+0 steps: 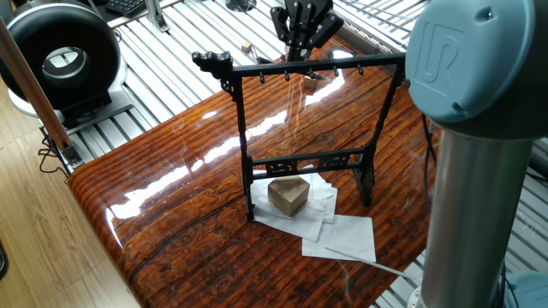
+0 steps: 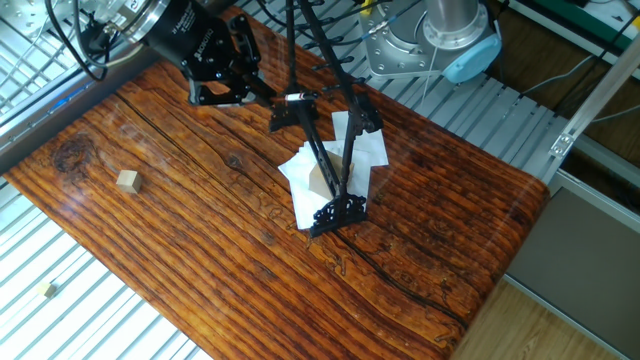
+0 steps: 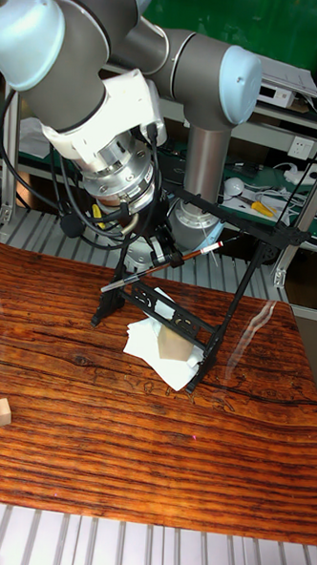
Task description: Place the brush on the pen rack
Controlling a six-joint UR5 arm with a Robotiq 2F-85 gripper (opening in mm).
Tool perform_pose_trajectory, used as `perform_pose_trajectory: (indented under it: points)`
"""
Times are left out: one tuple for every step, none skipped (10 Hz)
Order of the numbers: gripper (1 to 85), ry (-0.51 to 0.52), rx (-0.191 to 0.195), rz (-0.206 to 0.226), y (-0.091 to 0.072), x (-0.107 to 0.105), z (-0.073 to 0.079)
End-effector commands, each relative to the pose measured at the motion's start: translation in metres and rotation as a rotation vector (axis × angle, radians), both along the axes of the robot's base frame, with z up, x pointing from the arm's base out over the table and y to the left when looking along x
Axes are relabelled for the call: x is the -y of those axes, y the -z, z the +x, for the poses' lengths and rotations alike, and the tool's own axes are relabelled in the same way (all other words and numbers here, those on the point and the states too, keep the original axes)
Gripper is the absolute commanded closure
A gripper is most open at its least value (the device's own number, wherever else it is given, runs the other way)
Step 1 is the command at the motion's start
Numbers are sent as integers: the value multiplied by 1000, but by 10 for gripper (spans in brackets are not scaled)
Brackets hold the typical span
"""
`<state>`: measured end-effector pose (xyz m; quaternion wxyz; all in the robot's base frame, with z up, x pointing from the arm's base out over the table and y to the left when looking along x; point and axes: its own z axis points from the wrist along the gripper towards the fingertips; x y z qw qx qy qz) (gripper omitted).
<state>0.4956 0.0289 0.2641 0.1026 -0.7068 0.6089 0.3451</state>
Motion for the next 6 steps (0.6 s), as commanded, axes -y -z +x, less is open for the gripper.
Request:
perform_pose_trajectory:
  points:
    - [847, 10, 1, 1, -3, -1, 0]
    - [847, 2, 7, -4, -1, 1, 0]
    - [847, 3, 8, -1, -2, 0, 0]
    - [847, 3, 12, -2, -1, 1, 1]
    - [847, 3, 16, -2, -1, 1, 1]
    - [847, -1, 11, -4, -1, 2, -1]
